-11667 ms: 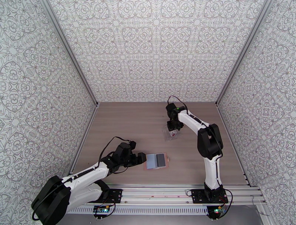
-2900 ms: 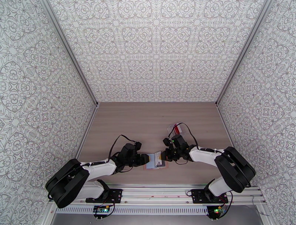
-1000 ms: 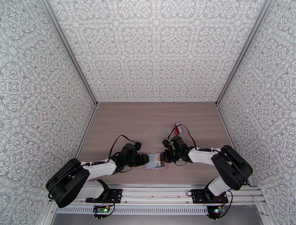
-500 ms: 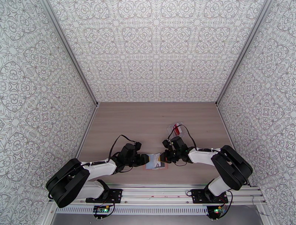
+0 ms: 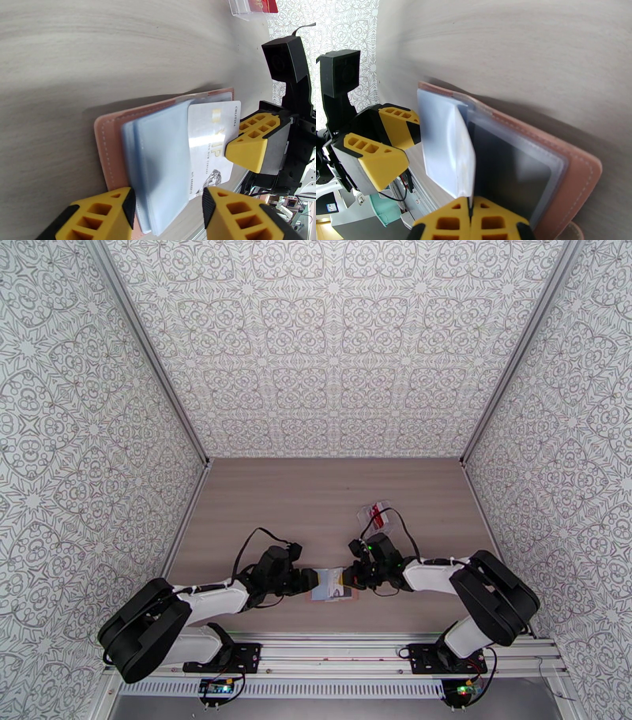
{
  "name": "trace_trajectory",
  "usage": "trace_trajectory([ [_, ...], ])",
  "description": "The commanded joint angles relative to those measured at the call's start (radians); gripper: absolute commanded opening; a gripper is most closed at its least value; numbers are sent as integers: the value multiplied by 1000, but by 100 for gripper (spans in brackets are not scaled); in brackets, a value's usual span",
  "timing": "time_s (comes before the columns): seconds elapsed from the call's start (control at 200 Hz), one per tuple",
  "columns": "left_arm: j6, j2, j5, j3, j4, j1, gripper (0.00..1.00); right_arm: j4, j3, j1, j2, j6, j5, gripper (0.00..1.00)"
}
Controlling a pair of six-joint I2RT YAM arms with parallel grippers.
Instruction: Put the credit cards into the card holder
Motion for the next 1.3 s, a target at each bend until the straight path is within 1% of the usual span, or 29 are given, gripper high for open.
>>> trace_trajectory([
  [0.0, 7, 2, -11, -9, -18, -13, 52, -13, -23, -1, 17, 16, 58, 0],
  [0.97, 12, 2, -8, 1, -33, -11, 52, -26, -34, -27, 8, -1, 37, 0],
  [1.295, 9, 10, -9, -1, -23, -12, 52, 2, -41, -28, 25, 1, 15, 0],
])
